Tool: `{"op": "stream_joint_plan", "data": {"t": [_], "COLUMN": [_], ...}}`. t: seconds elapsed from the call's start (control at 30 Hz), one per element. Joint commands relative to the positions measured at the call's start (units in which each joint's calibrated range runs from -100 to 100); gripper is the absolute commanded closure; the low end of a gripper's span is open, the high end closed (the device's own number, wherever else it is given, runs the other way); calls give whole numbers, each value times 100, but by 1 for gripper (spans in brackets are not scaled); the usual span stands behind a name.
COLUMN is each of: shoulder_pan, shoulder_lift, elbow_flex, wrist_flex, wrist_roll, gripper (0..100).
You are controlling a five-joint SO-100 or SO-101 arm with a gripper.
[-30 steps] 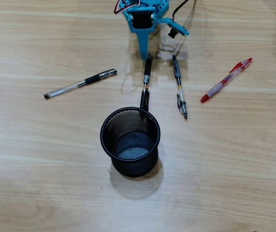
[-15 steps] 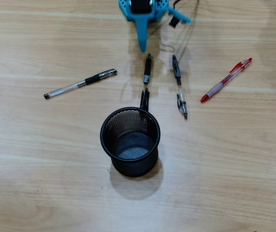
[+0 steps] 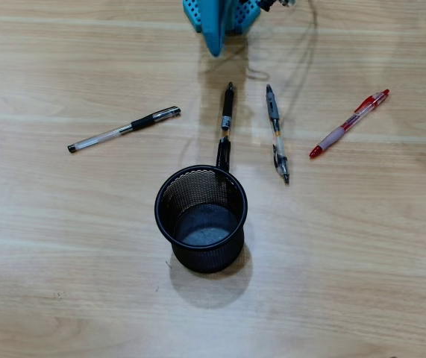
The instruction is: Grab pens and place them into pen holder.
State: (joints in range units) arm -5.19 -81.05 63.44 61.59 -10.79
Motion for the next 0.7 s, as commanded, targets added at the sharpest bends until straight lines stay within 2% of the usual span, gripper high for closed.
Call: {"op": "stream_joint_plan", "data": {"t": [0.0,0.2,0.5,0.57,0.67], "shoulder_pan": [48,30,3,-34,-208], "shoulder_lift": [848,1817,3226,3566,4067], "elbow_flex": [-960,-2055,-4028,-4326,-4598], "wrist_flex": [-4,324,3103,3495,3604], "wrist_roll": [-994,-2078,-4156,-4434,-4538], "gripper": [98,98,98,98,98]}}
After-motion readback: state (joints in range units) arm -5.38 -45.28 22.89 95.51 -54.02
